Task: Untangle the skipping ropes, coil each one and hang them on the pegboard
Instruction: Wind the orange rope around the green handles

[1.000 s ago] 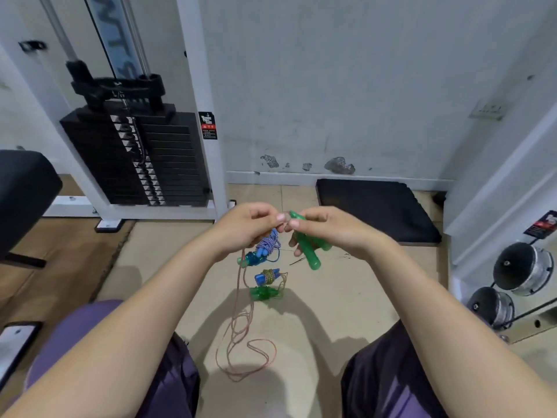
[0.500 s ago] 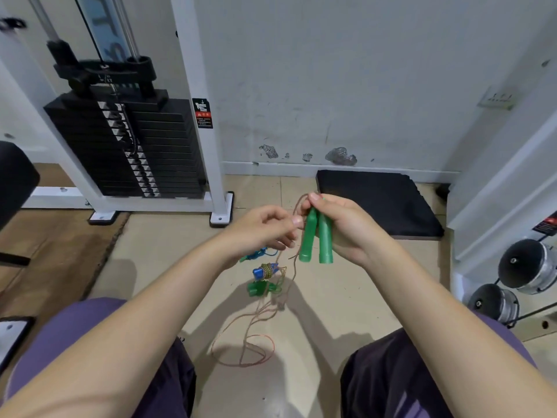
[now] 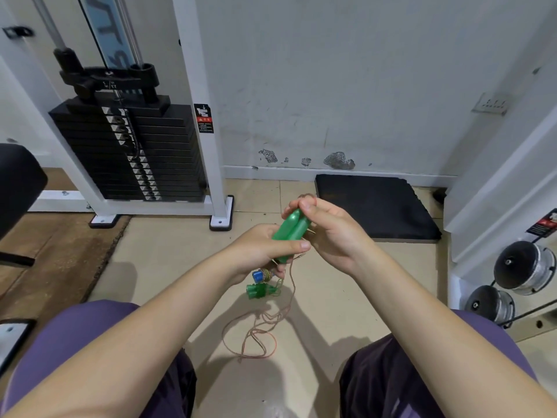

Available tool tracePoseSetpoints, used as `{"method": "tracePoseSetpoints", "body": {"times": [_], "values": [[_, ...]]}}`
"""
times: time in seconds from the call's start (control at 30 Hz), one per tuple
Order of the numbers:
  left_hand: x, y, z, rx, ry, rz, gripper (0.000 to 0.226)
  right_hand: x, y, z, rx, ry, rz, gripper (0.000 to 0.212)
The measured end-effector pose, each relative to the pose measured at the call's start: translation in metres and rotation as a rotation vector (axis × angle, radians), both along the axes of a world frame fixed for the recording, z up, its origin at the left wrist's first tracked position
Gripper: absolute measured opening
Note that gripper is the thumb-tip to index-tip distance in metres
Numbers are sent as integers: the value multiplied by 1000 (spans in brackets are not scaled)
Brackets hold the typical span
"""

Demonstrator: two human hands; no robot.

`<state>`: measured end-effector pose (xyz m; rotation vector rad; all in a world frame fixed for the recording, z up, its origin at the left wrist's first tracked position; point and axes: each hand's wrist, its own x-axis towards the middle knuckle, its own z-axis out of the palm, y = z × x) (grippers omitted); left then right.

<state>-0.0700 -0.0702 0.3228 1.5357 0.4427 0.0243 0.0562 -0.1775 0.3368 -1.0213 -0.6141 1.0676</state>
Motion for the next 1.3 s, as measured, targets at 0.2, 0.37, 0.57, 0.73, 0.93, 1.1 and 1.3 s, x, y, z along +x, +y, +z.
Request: {"method": "tracePoseSetpoints", "body": {"times": [0.2, 0.37, 0.57, 0.73, 0.93, 1.1, 1.3], "values": [[-9, 12, 3, -53, -36, 1, 25, 5, -4, 3, -196, -167, -83, 11], [-13, 21, 3, 35, -24, 26, 14, 6, -4, 3, -397, -448, -346, 32], [-16, 15, 6, 102, 98, -105, 33, 4, -4, 6, -285, -717, -157, 17], [-18, 13, 10, 125, 115, -222, 27, -10, -3, 5, -312, -743, 53, 32], [-19, 16, 12, 117, 111, -223, 17, -5, -3, 8, -367, -918, 7, 44], [-18, 19, 11, 121, 129, -245, 26, -2, -4, 7, -360, -886, -58, 53], [-18, 23, 10, 28, -42, -90, 33, 4, -4, 12, -350, -602, -173, 50]]}}
